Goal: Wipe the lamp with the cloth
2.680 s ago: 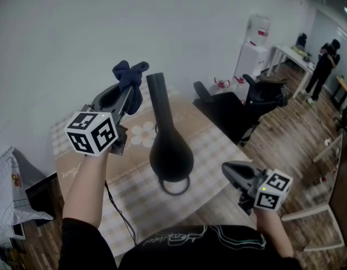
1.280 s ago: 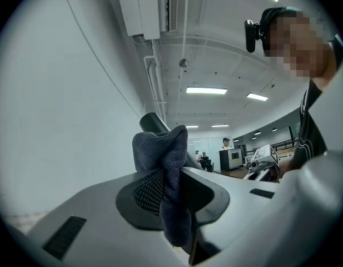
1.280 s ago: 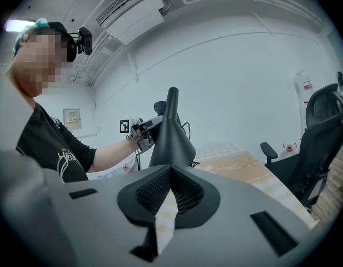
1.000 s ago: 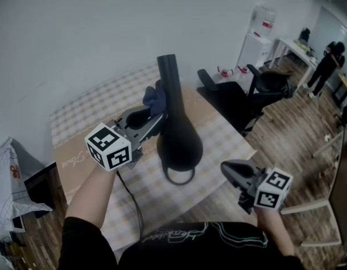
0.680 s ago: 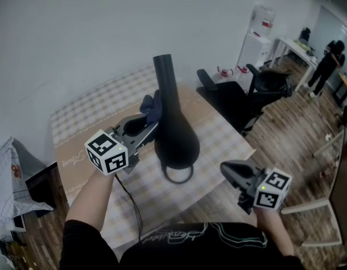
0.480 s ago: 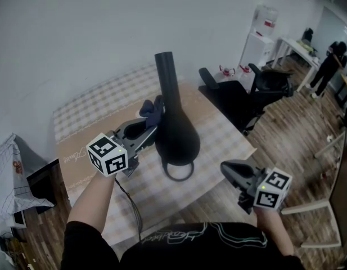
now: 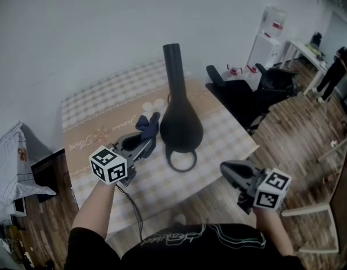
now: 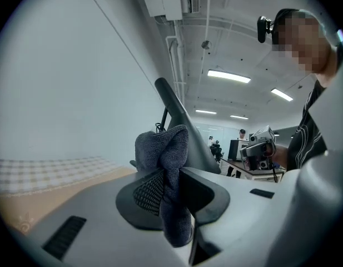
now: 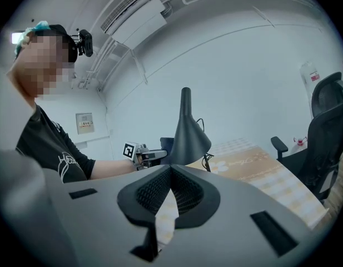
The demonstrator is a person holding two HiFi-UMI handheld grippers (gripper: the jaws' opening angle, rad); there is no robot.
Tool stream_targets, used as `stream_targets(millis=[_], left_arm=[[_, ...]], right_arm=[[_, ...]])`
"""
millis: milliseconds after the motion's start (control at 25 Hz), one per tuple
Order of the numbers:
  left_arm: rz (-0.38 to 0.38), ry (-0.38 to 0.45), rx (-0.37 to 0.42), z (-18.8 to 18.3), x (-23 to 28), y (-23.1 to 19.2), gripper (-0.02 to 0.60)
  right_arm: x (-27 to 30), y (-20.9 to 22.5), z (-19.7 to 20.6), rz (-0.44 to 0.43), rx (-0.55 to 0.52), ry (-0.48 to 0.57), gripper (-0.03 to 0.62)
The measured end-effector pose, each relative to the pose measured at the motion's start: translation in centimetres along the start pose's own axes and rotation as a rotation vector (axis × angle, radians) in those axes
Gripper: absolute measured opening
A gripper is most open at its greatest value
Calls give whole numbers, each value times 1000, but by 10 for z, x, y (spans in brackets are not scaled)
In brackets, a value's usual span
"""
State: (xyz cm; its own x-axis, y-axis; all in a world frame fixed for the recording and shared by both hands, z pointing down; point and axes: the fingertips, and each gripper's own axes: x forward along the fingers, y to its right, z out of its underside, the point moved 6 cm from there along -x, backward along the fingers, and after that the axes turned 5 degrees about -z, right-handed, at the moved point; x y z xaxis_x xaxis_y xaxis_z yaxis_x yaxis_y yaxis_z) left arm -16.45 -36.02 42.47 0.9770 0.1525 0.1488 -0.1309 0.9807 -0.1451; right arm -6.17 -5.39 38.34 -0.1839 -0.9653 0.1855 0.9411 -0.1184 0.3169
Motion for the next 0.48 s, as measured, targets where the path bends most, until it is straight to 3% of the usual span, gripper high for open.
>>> stream_targets(millis=[240,480], left_arm=[[-103,-3,-67,21,-50,40,66],[-51,-50,-23,24,-87,135,66]], right_arm=[[-9,-26,15,-55,-1,0,11],[-26,-58,34,-87,24,37,11]])
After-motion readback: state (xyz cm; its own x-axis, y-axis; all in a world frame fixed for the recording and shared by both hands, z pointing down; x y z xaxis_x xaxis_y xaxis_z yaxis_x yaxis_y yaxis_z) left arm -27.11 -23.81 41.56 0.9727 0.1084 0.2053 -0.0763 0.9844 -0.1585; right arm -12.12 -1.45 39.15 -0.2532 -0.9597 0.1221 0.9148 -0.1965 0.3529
